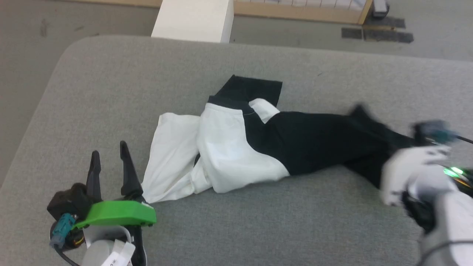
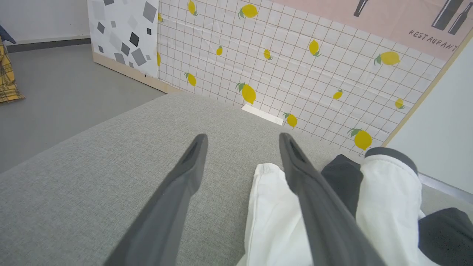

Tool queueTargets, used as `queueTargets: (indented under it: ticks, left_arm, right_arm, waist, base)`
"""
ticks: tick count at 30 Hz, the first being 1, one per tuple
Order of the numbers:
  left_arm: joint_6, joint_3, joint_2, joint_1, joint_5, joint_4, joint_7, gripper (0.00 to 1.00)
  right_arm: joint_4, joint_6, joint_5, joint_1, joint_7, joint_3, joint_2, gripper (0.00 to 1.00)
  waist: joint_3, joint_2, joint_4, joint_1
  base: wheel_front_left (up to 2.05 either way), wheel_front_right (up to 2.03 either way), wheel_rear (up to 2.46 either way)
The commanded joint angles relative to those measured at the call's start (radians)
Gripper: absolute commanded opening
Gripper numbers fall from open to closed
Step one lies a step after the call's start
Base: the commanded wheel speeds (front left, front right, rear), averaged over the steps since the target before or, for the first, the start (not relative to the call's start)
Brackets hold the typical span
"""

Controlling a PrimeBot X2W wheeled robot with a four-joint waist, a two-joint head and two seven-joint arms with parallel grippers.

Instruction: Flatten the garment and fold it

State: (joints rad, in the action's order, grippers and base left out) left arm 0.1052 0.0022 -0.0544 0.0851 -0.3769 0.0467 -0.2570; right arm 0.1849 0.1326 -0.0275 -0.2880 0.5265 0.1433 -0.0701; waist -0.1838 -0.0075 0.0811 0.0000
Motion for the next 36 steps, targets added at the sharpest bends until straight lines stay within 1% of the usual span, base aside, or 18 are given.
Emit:
queueTargets:
  ticks: [1,5,7,11,13,14,15,16,19,22,25,27,28,29,32,36]
  left_arm:
    - [-0.004,0.002,0.004,-0.014,0.01,0.004,-0.005,1.0]
    - [-0.011,0.012,0.004,-0.03,0.012,0.017,-0.005,1.0]
    - [-0.017,0.019,0.004,-0.037,0.013,0.022,-0.005,1.0]
    - [-0.015,0.014,0.004,-0.049,0.016,0.023,-0.005,1.0]
    - [-0.015,0.013,0.004,-0.049,0.017,0.025,-0.005,1.0]
    - [-0.016,0.015,0.004,-0.049,0.017,0.027,-0.005,1.0]
    - [-0.018,0.016,0.004,-0.048,0.018,0.029,-0.005,1.0]
    - [-0.02,0.017,0.004,-0.047,0.018,0.031,-0.005,1.0]
    - [-0.026,0.009,0.004,-0.038,0.015,0.042,-0.005,1.0]
    - [-0.034,-0.012,0.004,-0.011,0.007,0.057,-0.005,1.0]
    - [-0.042,-0.055,0.004,0.047,-0.001,0.086,-0.003,1.0]
    - [-0.05,-0.088,0.004,0.112,0.007,0.112,0.01,1.0]
    - [-0.055,-0.1,0.004,0.146,0.009,0.128,0.018,1.0]
    - [-0.061,-0.118,0.004,0.192,0.014,0.149,0.034,1.0]
    - [-0.071,-0.162,0.004,0.334,0.024,0.226,0.096,1.0]
    - [-0.067,-0.215,0.004,0.532,0.028,0.372,0.23,1.0]
  right_arm:
    - [-0.033,-0.002,0.003,0.04,-0.009,0.046,0.003,0.0]
    - [-0.142,-0.002,0.018,0.152,0.016,0.218,0.015,0.0]
    - [-0.174,-0.002,0.022,0.203,0.043,0.299,0.018,0.0]
    - [-0.156,-0.002,-0.013,0.281,0.099,0.428,0.019,0.0]
    - [-0.134,-0.002,-0.023,0.3,0.126,0.455,0.019,0.0]
    - [-0.13,-0.002,-0.03,0.303,0.127,0.457,0.02,0.08]
    - [-0.134,-0.002,-0.036,0.305,0.114,0.452,0.02,0.6]
    - [-0.136,-0.002,-0.045,0.304,0.099,0.447,0.02,1.0]
    - [-0.145,-0.002,-0.094,0.283,0.002,0.405,0.02,1.0]
    - [-0.156,-0.002,-0.123,0.265,-0.111,0.334,0.02,1.0]
    - [-0.172,-0.002,-0.135,0.255,-0.215,0.232,0.02,1.0]
    - [-0.182,-0.002,-0.144,0.249,-0.263,0.16,0.02,1.0]
    - [-0.184,-0.002,-0.152,0.245,-0.281,0.14,0.02,1.0]
    - [-0.19,-0.002,-0.158,0.242,-0.299,0.105,0.02,1.0]
    - [-0.199,-0.002,-0.173,0.226,-0.331,0.045,0.02,1.0]
    - [-0.208,-0.002,-0.192,0.192,-0.355,-0.009,0.02,1.0]
  waist:
    - [0.043,0.0072,-0.023,0.0]
    - [0.071,0.0072,-0.038,0.0]
    - [0.079,0.0072,-0.048,0.0]
    - [0.086,0.0072,-0.061,0.0]
    - [0.086,0.0072,-0.066,0.0]
    - [0.086,0.0072,-0.068,0.0]
    - [0.086,0.0072,-0.072,0.0]
    - [0.086,0.0072,-0.074,0.0]
    - [0.079,0.0072,-0.082,0.0]
    - [0.067,0.0072,-0.089,0.0]
    - [0.045,0.0072,-0.1,0.0]
    - [0.023,0.0072,-0.108,0.0]
    - [0.014,0.0072,-0.112,0.0]
    - [-0.004,0.0072,-0.118,0.0]
    - [-0.052,0.0072,-0.137,0.0]
    - [-0.122,0.0072,-0.172,0.0]
  base:
    - [0.0,0.0,0.0]
    - [0.0,0.0,0.0]
    - [0.0,0.0,0.0]
    - [0.0,0.0,0.0]
    - [0.0,0.0,0.0]
    - [0.0,0.0,0.0]
    - [0.0,0.0,0.0]
    - [0.0,0.0,0.0]
    - [0.0,0.0,0.0]
    - [0.0,0.0,0.0]
    - [0.0,0.0,0.0]
    - [0.0,0.0,0.0]
    - [0.0,0.0,0.0]
    - [0.0,0.0,0.0]
    - [0.0,0.0,0.0]
    - [0.0,0.0,0.0]
